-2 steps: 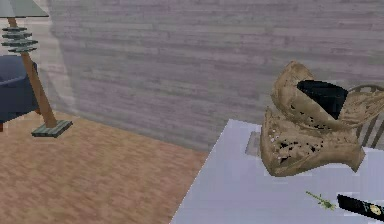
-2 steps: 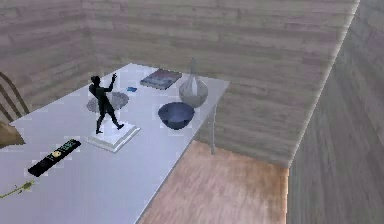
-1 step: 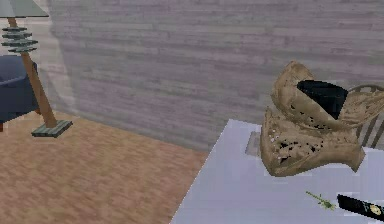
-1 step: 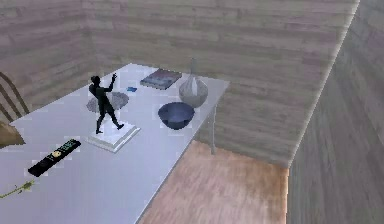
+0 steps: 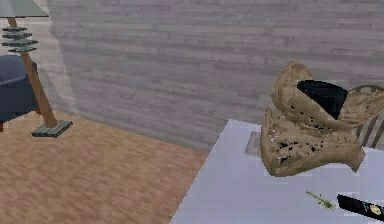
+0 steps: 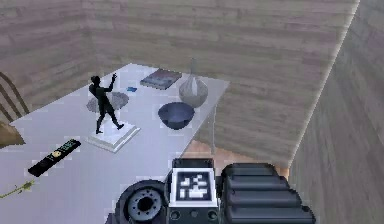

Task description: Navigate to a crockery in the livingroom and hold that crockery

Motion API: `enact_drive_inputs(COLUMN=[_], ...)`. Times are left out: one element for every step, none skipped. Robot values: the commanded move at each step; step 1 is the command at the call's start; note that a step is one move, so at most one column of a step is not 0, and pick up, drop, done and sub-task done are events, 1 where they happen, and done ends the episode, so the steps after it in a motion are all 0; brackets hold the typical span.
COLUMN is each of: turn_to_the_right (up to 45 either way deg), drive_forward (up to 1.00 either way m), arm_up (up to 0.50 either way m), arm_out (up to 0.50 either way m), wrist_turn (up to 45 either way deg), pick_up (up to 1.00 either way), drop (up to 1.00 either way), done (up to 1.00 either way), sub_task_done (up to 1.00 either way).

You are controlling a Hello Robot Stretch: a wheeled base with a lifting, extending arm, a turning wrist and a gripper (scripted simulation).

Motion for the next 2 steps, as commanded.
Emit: enact_drive_inputs(turn_to_the_right=[0.0, 0.0], drive_forward=[0.00, 0.00], arm_up=[0.00, 0.00], arm_out=[0.48, 0.00], wrist_turn=[0.0, 45.0], pick_up=[0.00, 0.00], drop=[0.00, 0.00], done=[0.00, 0.00], sub_task_done=[0.00, 0.00])
